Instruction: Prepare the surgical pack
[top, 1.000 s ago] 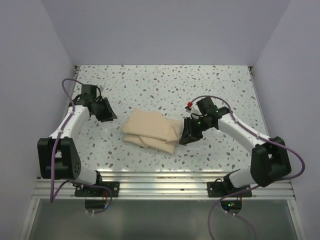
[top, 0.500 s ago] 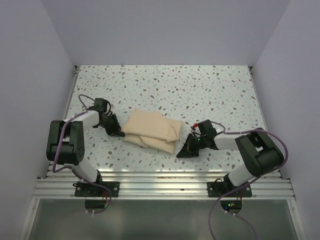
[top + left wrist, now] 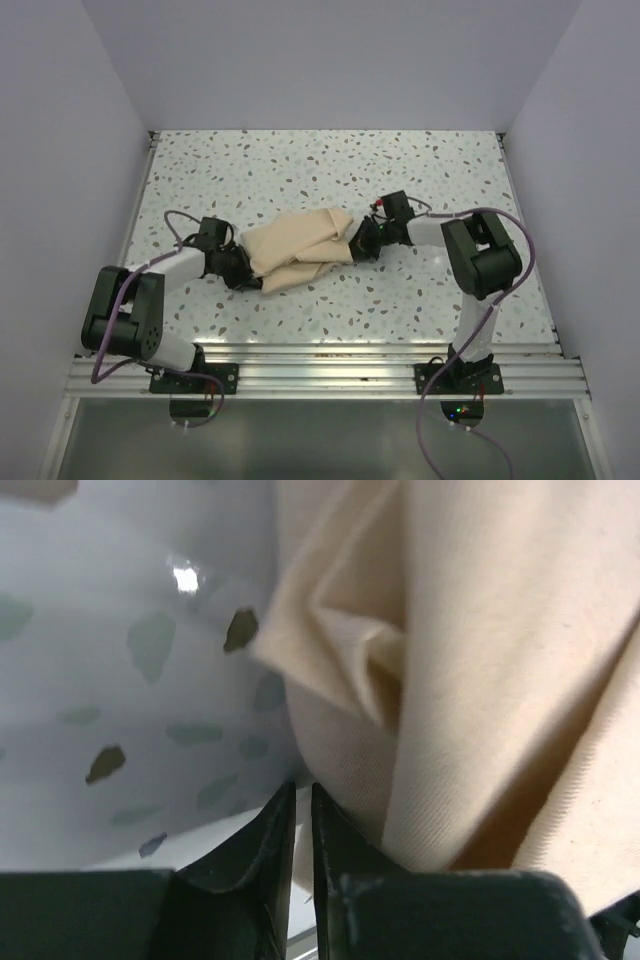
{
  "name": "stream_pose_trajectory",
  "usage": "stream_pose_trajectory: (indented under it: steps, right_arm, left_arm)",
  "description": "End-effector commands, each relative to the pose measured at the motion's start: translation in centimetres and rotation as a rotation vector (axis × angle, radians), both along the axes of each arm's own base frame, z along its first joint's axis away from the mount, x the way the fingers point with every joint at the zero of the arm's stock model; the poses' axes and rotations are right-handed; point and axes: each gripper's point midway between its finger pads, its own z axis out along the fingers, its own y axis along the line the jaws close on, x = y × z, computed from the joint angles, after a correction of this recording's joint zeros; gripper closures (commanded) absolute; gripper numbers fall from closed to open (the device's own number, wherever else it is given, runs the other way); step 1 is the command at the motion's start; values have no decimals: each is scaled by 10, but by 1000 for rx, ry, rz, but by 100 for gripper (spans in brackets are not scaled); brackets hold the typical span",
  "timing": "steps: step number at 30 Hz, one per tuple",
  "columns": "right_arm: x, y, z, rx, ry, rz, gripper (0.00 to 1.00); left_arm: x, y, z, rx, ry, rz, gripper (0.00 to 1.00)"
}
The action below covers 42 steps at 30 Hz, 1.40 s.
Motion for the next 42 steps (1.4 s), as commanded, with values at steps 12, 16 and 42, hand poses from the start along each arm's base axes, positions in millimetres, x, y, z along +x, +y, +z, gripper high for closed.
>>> stream_pose_trajectory:
  steps: [12, 16, 42]
  right_arm:
    - [173, -43, 27, -171, -158, 45, 90]
    - [142, -50, 33, -179, -148, 84, 68]
    - [28, -68, 85, -124, -244, 139, 44]
  left_arm:
    - [-7, 24, 93, 111, -229, 80, 60]
    - [39, 35, 136, 173, -408, 69, 40]
    - [181, 3, 64, -105, -310, -199, 37]
